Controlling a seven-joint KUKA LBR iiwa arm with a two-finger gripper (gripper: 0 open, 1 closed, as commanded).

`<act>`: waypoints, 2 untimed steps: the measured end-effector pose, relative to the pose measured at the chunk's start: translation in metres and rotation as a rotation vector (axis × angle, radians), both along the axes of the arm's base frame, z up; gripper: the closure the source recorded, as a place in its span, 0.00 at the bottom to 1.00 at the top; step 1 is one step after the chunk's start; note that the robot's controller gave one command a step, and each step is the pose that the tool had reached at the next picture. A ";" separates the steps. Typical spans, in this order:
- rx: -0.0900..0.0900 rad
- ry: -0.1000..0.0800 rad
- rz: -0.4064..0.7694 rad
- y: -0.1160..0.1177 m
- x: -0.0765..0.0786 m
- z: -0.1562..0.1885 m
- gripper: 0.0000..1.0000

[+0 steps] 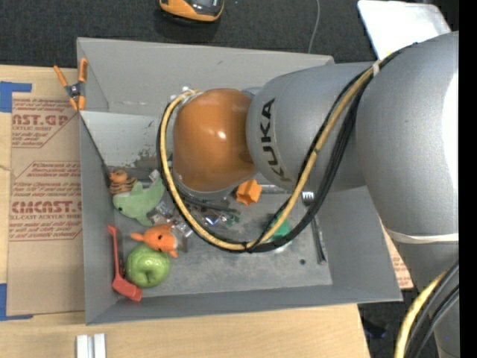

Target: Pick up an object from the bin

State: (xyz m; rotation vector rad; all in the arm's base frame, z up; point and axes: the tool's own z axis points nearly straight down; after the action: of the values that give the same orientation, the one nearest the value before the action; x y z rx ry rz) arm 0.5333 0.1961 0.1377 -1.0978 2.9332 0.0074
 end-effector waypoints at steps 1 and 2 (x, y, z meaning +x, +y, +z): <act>0.000 -0.006 0.168 0.007 0.003 -0.018 1.00; 0.006 -0.003 -0.227 -0.015 0.006 -0.026 1.00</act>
Offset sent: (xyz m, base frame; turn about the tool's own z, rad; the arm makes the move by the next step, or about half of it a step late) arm 0.0090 -0.0324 -0.0276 0.3762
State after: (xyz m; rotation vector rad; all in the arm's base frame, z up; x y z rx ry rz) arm 0.5393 0.1810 0.1115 -0.7565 3.0333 0.0122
